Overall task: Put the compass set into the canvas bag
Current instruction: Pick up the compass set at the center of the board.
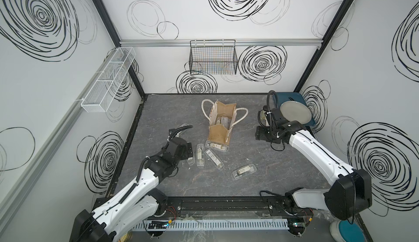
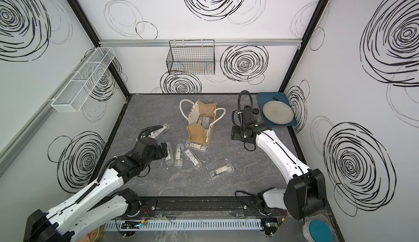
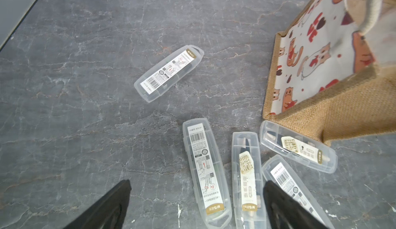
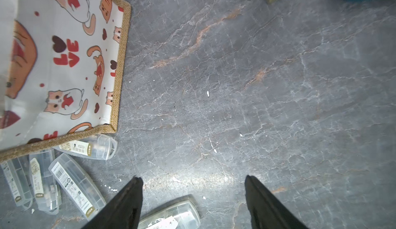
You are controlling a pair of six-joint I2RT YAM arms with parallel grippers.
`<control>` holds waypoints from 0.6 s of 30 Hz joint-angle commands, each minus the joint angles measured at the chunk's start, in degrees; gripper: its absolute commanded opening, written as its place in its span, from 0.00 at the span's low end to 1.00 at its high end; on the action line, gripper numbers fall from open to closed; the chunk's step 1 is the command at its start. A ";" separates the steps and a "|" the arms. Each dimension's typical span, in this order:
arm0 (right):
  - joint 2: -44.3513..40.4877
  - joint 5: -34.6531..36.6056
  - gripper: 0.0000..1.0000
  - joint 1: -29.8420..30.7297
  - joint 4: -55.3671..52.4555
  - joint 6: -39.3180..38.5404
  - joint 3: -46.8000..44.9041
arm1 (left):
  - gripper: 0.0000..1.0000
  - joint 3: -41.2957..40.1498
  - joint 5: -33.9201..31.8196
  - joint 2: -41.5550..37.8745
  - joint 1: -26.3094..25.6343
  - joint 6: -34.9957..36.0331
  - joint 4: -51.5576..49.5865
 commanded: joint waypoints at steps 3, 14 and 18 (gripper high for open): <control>2.36 -3.20 0.79 -0.54 5.13 1.14 -1.06 | 0.99 -1.11 -2.18 2.14 0.44 -5.68 -2.23; 7.05 -6.88 0.79 -2.02 5.79 -1.26 -1.68 | 0.99 -1.32 3.98 13.81 0.36 -11.15 8.53; 7.21 -7.87 0.79 -3.89 6.48 -2.17 -2.56 | 0.99 -1.05 5.66 17.93 1.15 -11.56 10.50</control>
